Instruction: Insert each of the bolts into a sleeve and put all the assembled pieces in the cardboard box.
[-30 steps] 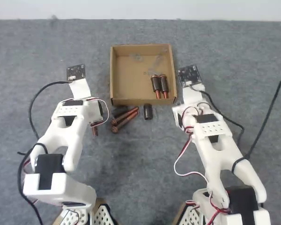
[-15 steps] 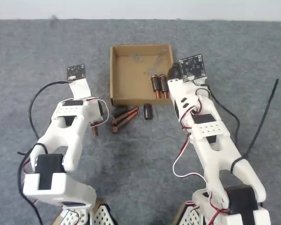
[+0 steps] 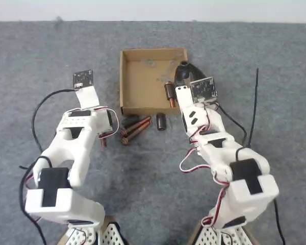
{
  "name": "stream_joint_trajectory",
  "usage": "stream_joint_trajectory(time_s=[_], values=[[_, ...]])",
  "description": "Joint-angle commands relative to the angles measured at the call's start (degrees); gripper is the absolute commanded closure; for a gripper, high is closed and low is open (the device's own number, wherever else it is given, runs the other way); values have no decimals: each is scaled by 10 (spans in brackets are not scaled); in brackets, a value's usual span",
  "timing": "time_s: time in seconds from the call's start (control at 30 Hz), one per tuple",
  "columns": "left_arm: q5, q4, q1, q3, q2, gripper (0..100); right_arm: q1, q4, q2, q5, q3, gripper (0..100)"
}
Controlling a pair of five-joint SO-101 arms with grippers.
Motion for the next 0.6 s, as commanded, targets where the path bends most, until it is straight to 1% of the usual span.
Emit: stream_joint_trajectory(time_s=[0.0, 0.33, 0.57], values=[[-4, -16, -4, -6, -37, 990, -5, -63, 0, 11, 12, 992], [-4, -16, -4, -6, -37, 990, -80, -240, 2, 13, 194, 992], [-4, -16, -4, -6, -37, 990, -88, -352, -2, 11, 299, 992]])
